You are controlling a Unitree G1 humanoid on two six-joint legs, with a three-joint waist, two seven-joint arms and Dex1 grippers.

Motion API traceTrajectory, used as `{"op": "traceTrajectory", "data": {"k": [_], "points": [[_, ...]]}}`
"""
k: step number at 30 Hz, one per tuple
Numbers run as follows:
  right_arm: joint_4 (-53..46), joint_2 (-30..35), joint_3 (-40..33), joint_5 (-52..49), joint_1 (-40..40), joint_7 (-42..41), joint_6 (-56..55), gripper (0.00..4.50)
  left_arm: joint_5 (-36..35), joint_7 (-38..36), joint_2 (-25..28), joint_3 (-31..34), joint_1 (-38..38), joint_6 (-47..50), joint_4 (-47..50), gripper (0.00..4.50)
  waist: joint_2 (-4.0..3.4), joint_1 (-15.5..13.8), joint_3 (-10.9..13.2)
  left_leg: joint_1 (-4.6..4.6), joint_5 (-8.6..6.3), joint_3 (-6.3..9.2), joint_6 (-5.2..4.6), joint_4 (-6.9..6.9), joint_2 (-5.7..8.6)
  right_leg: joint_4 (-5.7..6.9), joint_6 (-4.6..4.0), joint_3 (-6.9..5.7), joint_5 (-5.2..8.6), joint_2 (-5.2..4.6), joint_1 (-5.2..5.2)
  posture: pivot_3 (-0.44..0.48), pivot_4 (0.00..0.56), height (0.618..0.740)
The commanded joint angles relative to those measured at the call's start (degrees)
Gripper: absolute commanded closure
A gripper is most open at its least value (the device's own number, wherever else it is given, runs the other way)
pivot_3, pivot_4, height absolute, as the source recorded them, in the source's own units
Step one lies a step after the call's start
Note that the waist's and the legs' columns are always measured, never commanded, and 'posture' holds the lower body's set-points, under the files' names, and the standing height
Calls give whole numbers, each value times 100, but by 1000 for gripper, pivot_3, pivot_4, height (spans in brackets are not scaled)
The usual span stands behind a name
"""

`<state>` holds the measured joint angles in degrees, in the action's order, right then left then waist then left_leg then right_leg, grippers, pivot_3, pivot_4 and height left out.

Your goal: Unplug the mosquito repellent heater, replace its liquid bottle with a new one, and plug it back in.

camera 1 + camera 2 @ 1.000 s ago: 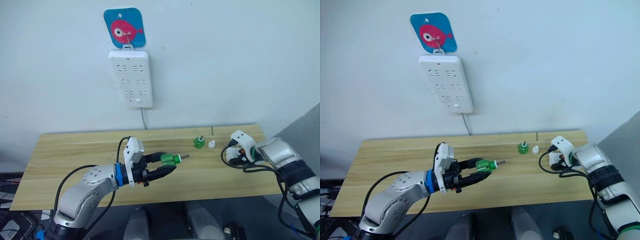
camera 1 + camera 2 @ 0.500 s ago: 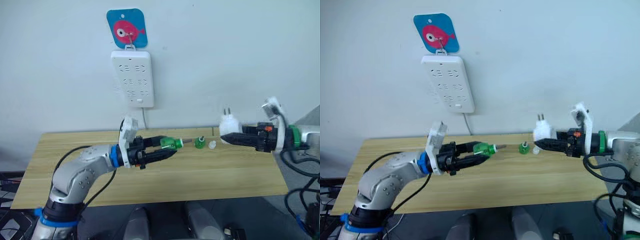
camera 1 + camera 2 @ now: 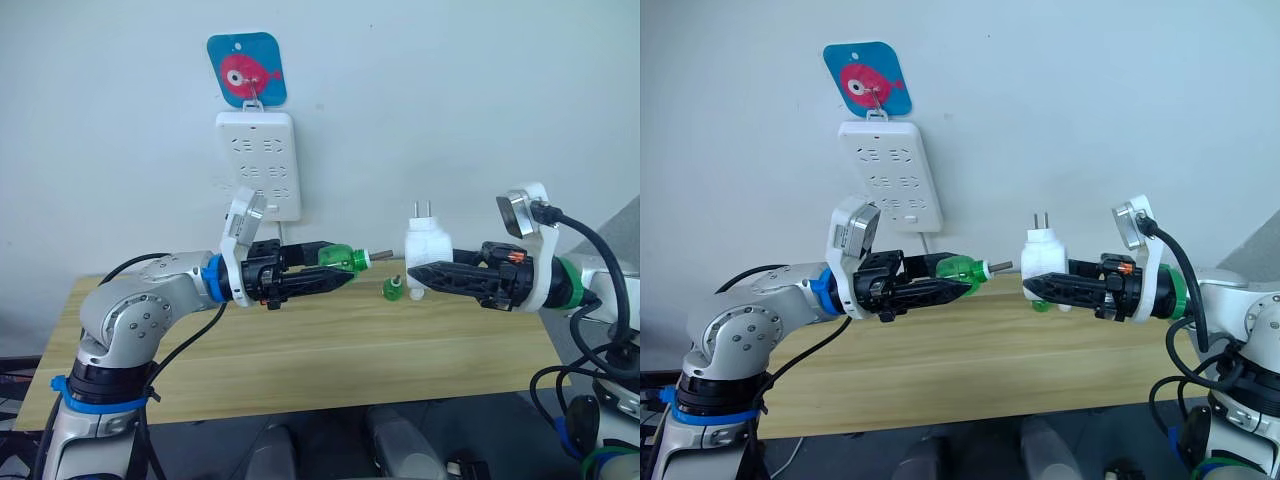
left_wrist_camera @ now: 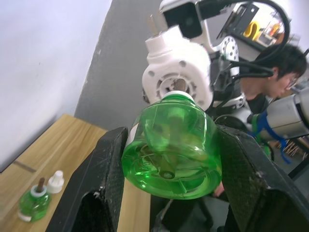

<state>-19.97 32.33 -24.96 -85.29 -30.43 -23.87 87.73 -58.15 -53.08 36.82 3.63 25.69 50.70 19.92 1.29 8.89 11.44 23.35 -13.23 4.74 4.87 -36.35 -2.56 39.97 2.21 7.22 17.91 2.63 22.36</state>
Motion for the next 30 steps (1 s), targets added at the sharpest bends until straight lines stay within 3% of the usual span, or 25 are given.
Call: {"op": "traceTrajectory", "data": {"k": [1,10,30], "points": [[-49,287,236,-659,49,350,-459,1491,242,-85,84,-52,53,-207,197,2096,2,7,-19,0,0,-1,0,0,1,0,0,1,0,0,0,-127,75,740],[-89,824,897,-1031,217,749,-1243,1491,591,-304,185,-250,103,-372,350,2096,-3,-5,-85,1,0,-1,0,-8,0,1,12,2,7,1,-1,-121,74,740],[-361,1297,1566,-876,423,568,-1870,1491,1114,-448,99,-453,172,-673,251,2096,-7,-61,-95,13,0,3,-1,-56,0,11,29,2,4,2,-3,-124,77,740]]}}
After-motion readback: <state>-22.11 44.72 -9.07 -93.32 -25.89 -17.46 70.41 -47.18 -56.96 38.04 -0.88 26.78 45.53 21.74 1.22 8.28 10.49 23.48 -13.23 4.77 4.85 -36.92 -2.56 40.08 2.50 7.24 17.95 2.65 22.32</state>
